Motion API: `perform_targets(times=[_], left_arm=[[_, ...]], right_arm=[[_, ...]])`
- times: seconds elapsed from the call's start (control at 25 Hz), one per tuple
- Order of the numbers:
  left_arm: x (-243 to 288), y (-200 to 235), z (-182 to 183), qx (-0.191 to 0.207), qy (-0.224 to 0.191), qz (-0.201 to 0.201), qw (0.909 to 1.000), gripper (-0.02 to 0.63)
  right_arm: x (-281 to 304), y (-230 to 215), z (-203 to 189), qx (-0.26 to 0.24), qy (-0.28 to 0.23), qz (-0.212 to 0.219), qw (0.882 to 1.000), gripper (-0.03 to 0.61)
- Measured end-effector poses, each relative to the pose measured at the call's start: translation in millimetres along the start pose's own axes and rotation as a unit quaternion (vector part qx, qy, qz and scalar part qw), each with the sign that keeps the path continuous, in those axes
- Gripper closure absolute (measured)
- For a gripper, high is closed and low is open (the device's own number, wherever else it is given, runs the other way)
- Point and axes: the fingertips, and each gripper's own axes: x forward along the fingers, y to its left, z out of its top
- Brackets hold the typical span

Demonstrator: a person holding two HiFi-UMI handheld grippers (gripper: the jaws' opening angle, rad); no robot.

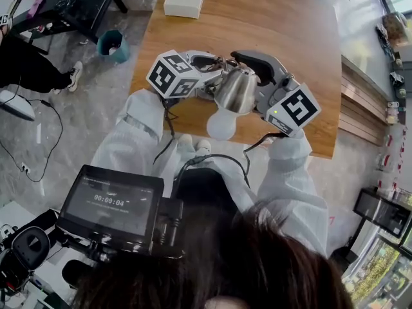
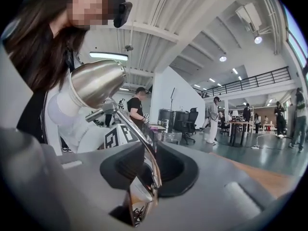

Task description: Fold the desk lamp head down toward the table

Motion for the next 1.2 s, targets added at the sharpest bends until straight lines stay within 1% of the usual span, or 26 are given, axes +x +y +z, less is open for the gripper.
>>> perform_targets(times=[0.08,0.2,0.44,0.6,0.72,0.8,0.88,0.96,1.12,1.2], left_arm=[[-0.7,0.7,-0.1,0.004,0.006,-0.002,1.0000,0.472],[-1.1,1.5,-1.0,-0.001,0.007,-0.006,1.0000,0.471],[1.0,1.0,-0.8,-0.008,0.012,-0.009,0.9999,0.468],[1.2,4.1,-1.4,-0.016,0.010,-0.004,0.9998,0.468],[0.5,8.1,-1.9,-0.027,0.009,0.000,0.9996,0.468],[0.5,7.2,-1.5,-0.024,0.011,-0.003,0.9997,0.468],[-0.2,6.3,-1.5,-0.022,0.012,-0.008,0.9996,0.466],[-1.9,6.5,-2.0,-0.025,0.009,-0.015,0.9995,0.466],[-5.6,5.3,0.3,-0.025,0.005,-0.024,0.9994,0.463],[-6.8,3.3,2.9,-0.020,0.000,-0.024,0.9995,0.463]], right_arm=[[1.3,1.0,0.6,-0.015,0.009,0.001,1.000,0.506],[1.9,2.7,1.1,-0.034,0.016,-0.002,0.999,0.512],[0.0,4.6,1.7,-0.080,0.029,-0.029,0.996,0.525],[2.2,6.9,-1.7,-0.135,0.044,-0.041,0.989,0.537],[4.1,22.7,-11.8,-0.169,0.067,-0.022,0.983,0.522],[1.1,34.6,-21.8,-0.186,0.085,-0.020,0.979,0.508],[0.6,45.4,-31.2,-0.231,0.101,-0.027,0.967,0.500],[2.7,53.7,-39.3,-0.283,0.113,-0.033,0.952,0.495],[4.4,64.8,-56.7,-0.380,0.127,-0.036,0.916,0.490],[3.6,68.4,-67.7,-0.427,0.131,-0.041,0.894,0.483]])
